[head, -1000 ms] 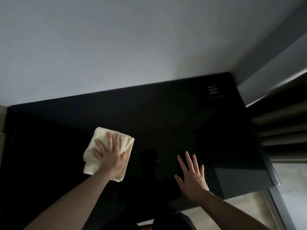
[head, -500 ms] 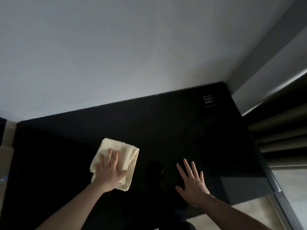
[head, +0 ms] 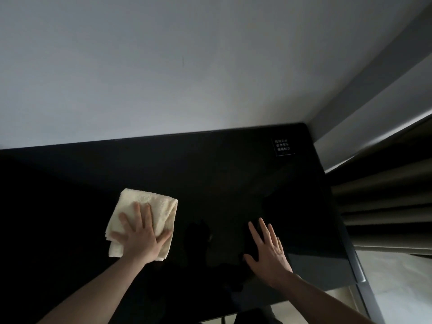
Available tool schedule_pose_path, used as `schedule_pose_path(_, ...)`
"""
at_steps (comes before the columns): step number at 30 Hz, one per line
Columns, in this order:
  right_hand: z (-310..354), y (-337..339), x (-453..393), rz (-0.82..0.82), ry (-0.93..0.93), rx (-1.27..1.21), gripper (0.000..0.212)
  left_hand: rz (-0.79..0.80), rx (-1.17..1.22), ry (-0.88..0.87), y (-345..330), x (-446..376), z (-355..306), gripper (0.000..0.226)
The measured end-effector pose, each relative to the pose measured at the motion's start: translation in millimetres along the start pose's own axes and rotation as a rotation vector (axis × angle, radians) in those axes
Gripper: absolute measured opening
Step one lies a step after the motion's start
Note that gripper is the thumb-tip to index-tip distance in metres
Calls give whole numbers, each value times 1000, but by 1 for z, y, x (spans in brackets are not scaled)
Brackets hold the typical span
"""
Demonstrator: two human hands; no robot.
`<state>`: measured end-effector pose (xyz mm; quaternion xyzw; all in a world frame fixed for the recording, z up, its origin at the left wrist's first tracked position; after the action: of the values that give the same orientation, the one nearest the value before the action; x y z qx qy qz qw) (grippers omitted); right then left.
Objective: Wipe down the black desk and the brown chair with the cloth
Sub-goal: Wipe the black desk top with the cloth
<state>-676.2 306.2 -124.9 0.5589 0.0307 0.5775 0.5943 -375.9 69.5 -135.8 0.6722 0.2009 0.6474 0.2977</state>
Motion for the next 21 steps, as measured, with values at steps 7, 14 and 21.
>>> schedule_pose_path(7, -97, 55, -20, 1, -14, 59, 94, 83, 147, 77, -19, 12, -83, 113)
schedule_pose_path(14, -189, 107, -31, 56, -7, 163, 92, 70, 182, 3, -36, 21, -175, 107)
schedule_pose_path(21, -249, 139, -32, 39, -51, 122, 98, 85, 157, -27, -49, 37, -300, 107)
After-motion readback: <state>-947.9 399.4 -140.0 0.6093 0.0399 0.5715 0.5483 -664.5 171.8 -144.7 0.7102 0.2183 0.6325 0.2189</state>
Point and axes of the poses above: each hand's wrist, its own x-axis away from the middle knuckle, its own y-axis out of the back of the hand, z = x × y, the point moved 3 cm from there along -x, towards the middle knuckle, and after that the axes turned 6 degrees about -x, right-handed, at the moved point
